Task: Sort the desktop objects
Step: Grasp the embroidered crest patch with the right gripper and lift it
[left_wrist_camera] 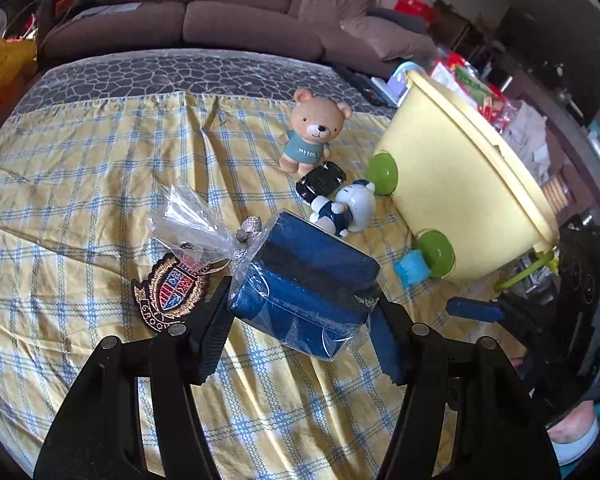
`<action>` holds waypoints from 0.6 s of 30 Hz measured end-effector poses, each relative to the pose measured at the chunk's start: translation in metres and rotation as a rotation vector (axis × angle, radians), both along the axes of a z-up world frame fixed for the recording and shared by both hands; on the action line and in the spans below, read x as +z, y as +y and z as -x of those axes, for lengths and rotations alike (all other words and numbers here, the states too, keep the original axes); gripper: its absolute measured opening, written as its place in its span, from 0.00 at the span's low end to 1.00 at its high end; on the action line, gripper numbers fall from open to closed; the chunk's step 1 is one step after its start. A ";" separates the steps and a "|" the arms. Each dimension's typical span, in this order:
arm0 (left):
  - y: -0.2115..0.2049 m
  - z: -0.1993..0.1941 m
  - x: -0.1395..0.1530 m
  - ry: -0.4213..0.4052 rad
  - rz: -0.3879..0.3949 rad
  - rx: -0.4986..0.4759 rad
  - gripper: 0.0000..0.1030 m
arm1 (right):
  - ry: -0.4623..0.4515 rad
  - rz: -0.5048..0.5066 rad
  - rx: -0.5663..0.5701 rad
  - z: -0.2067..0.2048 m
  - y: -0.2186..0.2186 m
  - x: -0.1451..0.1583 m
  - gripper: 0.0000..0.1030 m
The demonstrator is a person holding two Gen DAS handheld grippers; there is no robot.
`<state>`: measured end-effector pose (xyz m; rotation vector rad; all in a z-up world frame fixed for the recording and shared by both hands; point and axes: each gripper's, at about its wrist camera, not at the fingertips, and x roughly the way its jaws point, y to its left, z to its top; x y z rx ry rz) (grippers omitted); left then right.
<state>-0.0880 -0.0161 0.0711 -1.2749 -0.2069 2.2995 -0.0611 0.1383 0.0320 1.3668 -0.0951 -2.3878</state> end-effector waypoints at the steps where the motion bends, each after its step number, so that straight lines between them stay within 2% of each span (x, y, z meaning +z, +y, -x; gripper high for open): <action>1: -0.009 0.002 0.004 0.008 -0.012 0.023 0.57 | 0.009 0.021 -0.019 0.002 0.001 0.002 0.99; 6: -0.051 0.013 0.010 0.011 -0.031 0.108 0.57 | 0.047 0.030 -0.077 0.014 -0.009 0.009 0.99; 9: -0.070 0.017 0.007 0.001 -0.038 0.139 0.57 | 0.035 0.055 -0.082 0.023 -0.022 0.006 0.94; 16: -0.108 0.017 0.006 -0.019 -0.068 0.188 0.57 | 0.046 0.043 -0.035 0.046 -0.070 -0.001 0.82; 18: -0.114 0.016 0.006 -0.018 -0.072 0.194 0.57 | 0.059 0.037 -0.018 0.054 -0.085 -0.004 0.82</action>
